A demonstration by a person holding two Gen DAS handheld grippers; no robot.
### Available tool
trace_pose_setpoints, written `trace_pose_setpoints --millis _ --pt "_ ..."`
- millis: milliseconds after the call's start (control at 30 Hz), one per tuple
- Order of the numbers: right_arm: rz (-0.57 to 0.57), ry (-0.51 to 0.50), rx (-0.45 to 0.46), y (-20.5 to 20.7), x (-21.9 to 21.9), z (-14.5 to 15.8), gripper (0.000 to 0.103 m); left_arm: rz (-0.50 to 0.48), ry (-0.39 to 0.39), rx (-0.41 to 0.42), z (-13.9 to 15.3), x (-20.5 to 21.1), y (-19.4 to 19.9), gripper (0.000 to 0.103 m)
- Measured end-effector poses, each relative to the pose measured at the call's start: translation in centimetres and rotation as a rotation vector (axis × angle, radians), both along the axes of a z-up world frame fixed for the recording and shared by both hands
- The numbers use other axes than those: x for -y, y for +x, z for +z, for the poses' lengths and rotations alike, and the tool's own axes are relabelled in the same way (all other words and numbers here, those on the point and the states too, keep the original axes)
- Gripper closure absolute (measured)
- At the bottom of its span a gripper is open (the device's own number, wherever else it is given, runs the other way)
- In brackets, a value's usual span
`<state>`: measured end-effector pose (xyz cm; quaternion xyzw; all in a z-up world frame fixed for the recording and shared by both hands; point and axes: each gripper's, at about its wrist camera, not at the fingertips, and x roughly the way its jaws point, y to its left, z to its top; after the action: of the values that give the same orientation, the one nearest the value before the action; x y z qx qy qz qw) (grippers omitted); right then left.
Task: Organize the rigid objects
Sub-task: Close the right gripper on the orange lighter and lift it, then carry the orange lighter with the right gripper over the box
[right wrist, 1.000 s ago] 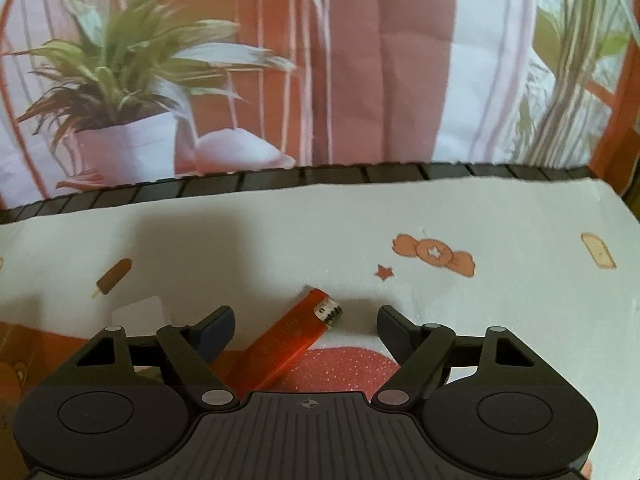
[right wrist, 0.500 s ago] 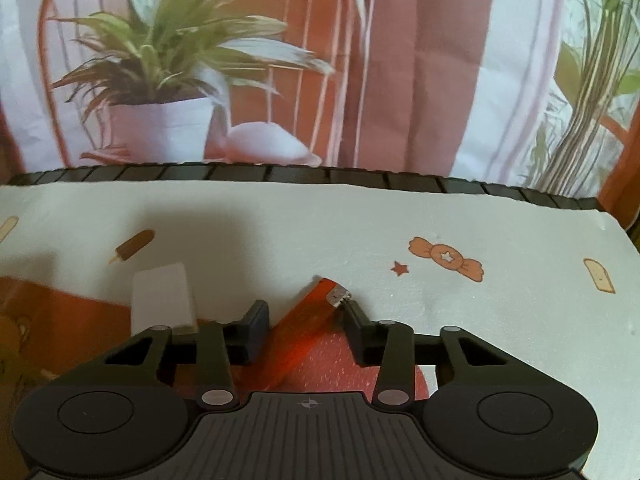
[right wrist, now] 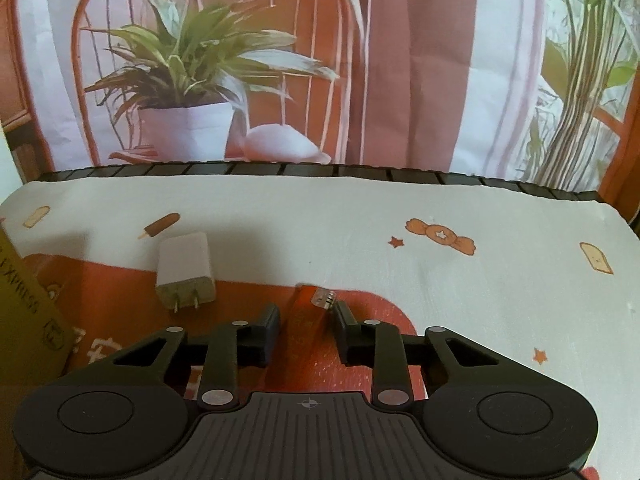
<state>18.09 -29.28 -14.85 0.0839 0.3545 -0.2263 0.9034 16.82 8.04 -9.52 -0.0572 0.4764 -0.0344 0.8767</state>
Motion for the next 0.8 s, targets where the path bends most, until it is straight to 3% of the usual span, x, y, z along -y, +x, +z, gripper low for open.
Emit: trace_pose_setpoints --millis 800 --pt "0.097 0.057 0.283 -5.4 -3.1 5.9 0.083 -0.015 0.023 0.032 0.3 0.5 -0.8 0.084"
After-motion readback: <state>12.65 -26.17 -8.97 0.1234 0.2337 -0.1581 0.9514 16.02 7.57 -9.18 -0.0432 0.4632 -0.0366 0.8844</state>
